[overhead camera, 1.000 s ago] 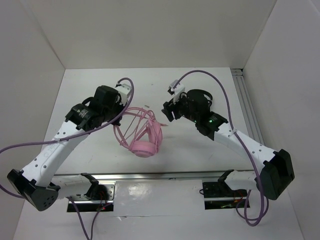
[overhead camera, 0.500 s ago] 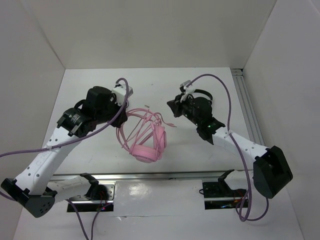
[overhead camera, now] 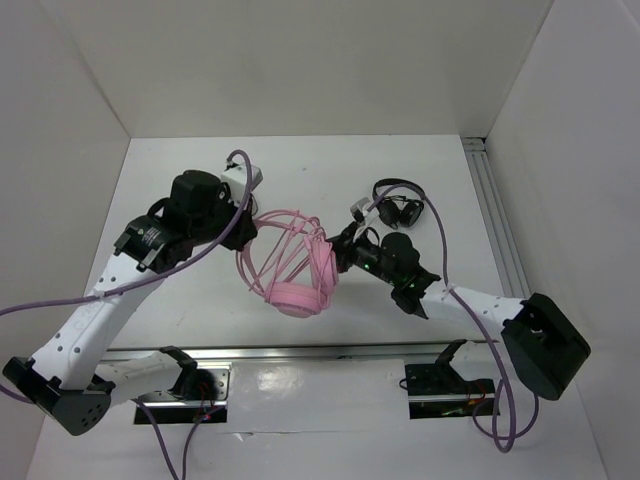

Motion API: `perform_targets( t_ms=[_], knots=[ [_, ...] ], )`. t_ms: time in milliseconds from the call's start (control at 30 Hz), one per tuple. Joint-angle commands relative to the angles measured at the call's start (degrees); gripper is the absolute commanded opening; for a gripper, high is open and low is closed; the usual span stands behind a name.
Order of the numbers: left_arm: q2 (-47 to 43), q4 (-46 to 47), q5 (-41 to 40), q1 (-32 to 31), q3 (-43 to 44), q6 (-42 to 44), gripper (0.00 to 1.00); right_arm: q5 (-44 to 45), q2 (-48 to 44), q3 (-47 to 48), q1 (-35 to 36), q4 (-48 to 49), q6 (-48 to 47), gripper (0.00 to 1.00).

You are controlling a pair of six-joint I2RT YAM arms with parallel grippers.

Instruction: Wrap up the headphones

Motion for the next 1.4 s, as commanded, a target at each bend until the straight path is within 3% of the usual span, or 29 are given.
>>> perform_targets(
  t_ms=[0,133,367,833,1267,1367],
  knots=[
    [-0.9,7.1,3.5,0.6,0.6,-4.4,0.00,2.7,1.0,-1.2,1.2,9.7,1.9,0.00],
    [-0.9,9.1,5.2,1.1,-1.0,-5.8,0.00,7.2,4.3,0.1,1.7,10.4,1.9,0.01],
    [-1.5,12.5,4.6,1.7,-6.8,-8.1,0.00,7.9,6.2,0.1,2.9,14.2,3.5,0.01],
    [-7.5,24.6,-3.8,2.7,-19.8,-15.6,0.00,-8.3,23.6,-2.7,3.4,40.4,18.9,0.01],
    [-11.3,27.2,-16.5,3.2,-33.2,-27.8,0.00,-10.9,38.1,-2.7,3.4,52.9,27.0,0.02],
    [-12.5,27.2,-20.2,3.2,-36.7,-31.2,0.00,-13.2,42.4,-2.7,2.9,60.1,31.2,0.03]
  ],
)
